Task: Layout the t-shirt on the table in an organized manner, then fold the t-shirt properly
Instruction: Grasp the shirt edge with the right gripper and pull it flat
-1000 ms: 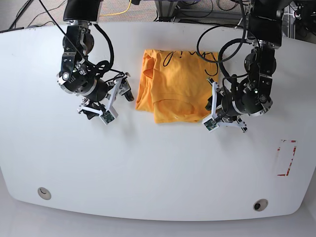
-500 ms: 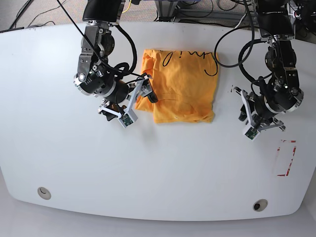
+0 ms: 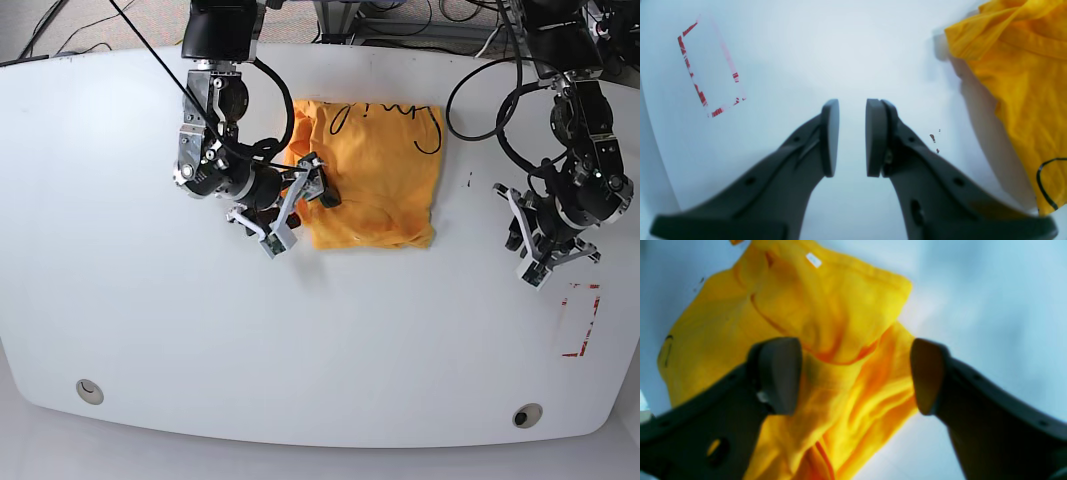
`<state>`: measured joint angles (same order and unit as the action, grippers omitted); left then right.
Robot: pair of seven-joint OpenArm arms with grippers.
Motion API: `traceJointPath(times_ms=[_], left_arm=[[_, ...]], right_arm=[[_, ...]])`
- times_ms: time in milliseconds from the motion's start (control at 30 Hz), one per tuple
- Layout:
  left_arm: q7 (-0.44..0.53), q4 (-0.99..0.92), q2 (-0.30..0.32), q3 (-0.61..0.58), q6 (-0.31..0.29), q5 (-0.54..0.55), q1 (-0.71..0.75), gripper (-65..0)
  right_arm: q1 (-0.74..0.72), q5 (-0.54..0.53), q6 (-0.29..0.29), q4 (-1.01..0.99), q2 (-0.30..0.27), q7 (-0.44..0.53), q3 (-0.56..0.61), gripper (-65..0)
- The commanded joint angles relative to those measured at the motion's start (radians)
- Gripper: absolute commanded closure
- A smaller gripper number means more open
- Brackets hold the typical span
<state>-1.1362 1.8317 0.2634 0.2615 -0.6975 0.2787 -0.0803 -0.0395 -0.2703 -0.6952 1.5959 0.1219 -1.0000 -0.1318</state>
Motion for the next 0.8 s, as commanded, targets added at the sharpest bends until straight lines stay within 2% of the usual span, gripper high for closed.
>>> traceJointPath(times_ms=[0,200,333,467,667,767], left_arm=[[0.012,0.02,0.014,0.015,-0.001,0.007,-0.016,-12.4],[0.012,0.018,0.014,0.015,-0.001,0.007,-0.013,-12.4],[0.012,0.016,0.014,0.015,-0.001,0.007,-0.014,-12.4],[0.012,0.015,0.012,0.012,-0.001,0.007,-0.013,-12.4],[0.012,0.015,0.009,0.011,-0.001,0.007,-0.013,-12.4],[0.012,0.013,0.009,0.011,-0.001,0.007,-0.011,-12.4]], right_arm=[[-0.024,-0.04,-0.003,-0.027,0.003,0.034,0.002,-36.0],[-0.036,-0.051,-0.003,-0.059,-0.012,0.034,0.002,-14.7],[-0.036,-0.051,-0.003,-0.05,-0.012,0.03,0.004,-4.1],[-0.032,-0.074,-0.003,0.008,-0.012,0.023,0.004,-3.2],[-0.02,-0.128,-0.003,0.106,-0.015,-0.053,0.004,-2.7],[-0.017,-0.143,-0.003,0.162,-0.015,-0.076,0.004,0.0]])
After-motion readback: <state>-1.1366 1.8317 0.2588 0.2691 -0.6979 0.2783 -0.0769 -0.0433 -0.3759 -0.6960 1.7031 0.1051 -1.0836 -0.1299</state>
